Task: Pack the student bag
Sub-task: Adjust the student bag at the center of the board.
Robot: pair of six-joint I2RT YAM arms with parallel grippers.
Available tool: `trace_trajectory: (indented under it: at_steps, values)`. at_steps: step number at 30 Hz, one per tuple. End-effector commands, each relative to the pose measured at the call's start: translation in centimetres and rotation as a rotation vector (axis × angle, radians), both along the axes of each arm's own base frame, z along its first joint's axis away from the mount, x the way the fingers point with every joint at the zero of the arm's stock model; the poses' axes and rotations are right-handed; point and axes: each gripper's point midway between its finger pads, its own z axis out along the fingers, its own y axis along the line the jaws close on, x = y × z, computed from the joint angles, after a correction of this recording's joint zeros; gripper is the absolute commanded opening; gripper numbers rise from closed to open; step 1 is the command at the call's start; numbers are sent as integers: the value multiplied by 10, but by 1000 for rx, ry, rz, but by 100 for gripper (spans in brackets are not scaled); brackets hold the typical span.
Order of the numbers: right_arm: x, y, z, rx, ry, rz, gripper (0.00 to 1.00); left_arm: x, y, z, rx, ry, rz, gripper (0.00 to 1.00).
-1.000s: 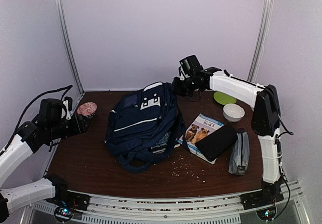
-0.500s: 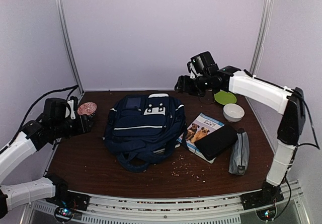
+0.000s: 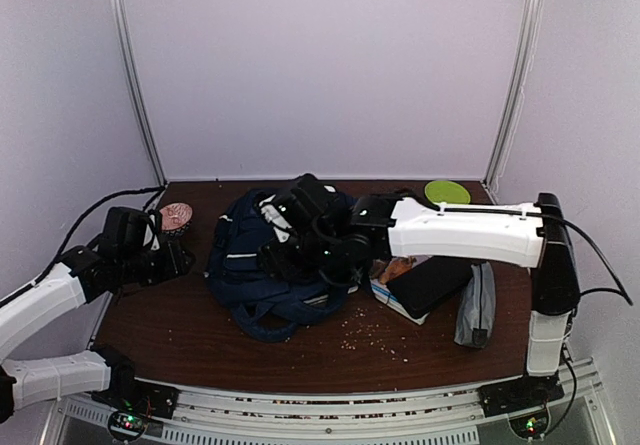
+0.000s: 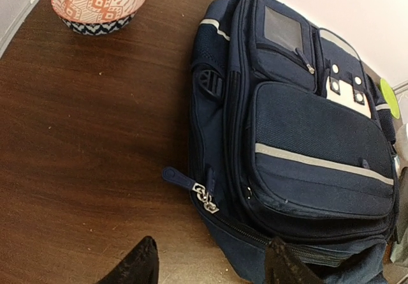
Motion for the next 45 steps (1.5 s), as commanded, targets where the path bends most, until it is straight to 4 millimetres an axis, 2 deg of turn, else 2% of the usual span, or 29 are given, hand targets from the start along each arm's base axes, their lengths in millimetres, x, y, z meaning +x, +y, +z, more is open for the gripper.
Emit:
trace_trajectory:
  at_steps: [1,5,6,8,12,15,20,22,24,27,31,35,37,38,41,45]
  values:
    - [-13,36,21,-111,-202,131,68,-5,9,16,-31,-58,57,97]
    - [-14,51,0,-199,-229,165,68,-16,20,21,-11,-75,82,97]
    - [-15,51,-10,-235,-227,172,69,-18,21,22,-8,-79,84,97]
    - [-15,54,-15,-271,-241,183,68,-21,23,23,-4,-81,85,97]
    - [-21,56,-39,-356,-240,227,68,-24,26,23,0,-85,89,97]
    - [-15,52,-53,-427,-264,208,66,-25,26,20,-4,-82,90,97]
    - [-8,44,-70,-502,-282,181,57,-26,24,15,-14,-76,86,97]
    - [-10,43,-73,-512,-278,190,46,-26,25,14,-7,-73,84,97]
    - [-10,44,-68,-503,-284,189,28,-26,25,14,-2,-73,85,97]
    - [-13,45,-45,-460,-315,192,0,-25,26,15,3,-74,90,97]
    - [-28,42,10,-348,-381,204,0,-22,25,18,2,-78,90,97]
    - [-43,20,53,-233,-413,211,0,-18,22,21,-4,-83,81,98]
    - [-50,3,65,-182,-421,216,0,-14,17,23,-13,-87,70,98]
    - [-56,-6,56,-187,-414,231,0,-11,15,24,-19,-90,64,98]
    - [-66,-34,45,-187,-405,245,0,-4,5,24,-45,-89,37,98]
    - [-78,-72,10,-239,-361,257,0,7,-13,24,-104,-93,-14,98]
